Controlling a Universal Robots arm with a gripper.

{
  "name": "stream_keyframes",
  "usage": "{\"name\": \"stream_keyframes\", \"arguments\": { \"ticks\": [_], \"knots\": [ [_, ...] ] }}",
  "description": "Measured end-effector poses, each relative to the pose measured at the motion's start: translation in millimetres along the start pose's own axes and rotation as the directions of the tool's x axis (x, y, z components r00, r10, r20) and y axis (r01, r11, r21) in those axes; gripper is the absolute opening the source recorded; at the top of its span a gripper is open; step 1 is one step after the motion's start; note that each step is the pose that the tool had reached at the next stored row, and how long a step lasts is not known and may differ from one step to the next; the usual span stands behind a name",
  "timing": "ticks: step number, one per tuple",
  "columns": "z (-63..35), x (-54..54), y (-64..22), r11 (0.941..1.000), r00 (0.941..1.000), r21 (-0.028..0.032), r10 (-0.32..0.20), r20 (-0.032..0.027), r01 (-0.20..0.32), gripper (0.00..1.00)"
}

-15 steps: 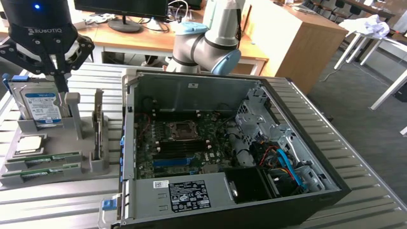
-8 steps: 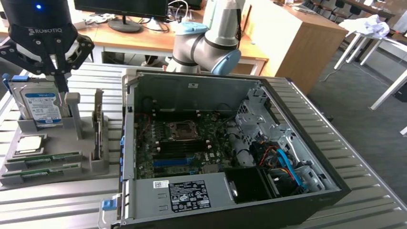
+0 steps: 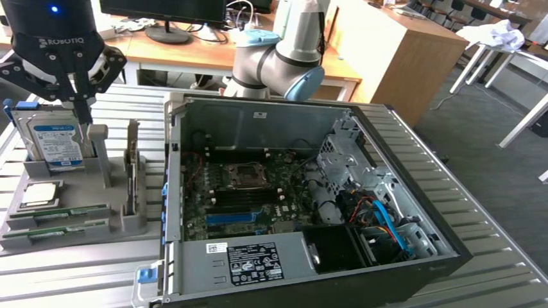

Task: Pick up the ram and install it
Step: 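Pick up the ram and move it above insertion slot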

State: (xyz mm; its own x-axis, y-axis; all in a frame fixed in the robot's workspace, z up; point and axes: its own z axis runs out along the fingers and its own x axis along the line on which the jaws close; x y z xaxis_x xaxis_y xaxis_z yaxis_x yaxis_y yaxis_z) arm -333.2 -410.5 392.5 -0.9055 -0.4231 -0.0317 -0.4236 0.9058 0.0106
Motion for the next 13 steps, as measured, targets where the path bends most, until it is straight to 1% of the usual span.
{"name": "stream_keyframes", "arguments": {
  "ticks": [7, 13],
  "knots": [
    [0.0, 0.0, 0.0, 0.9991, 0.9991, -0.0014, -0.043, -0.0004, 0.043, 0.10],
    [0.0, 0.0, 0.0, 0.9967, 0.9967, -0.0026, -0.081, -0.0008, 0.081, 0.10]
  ]
}}
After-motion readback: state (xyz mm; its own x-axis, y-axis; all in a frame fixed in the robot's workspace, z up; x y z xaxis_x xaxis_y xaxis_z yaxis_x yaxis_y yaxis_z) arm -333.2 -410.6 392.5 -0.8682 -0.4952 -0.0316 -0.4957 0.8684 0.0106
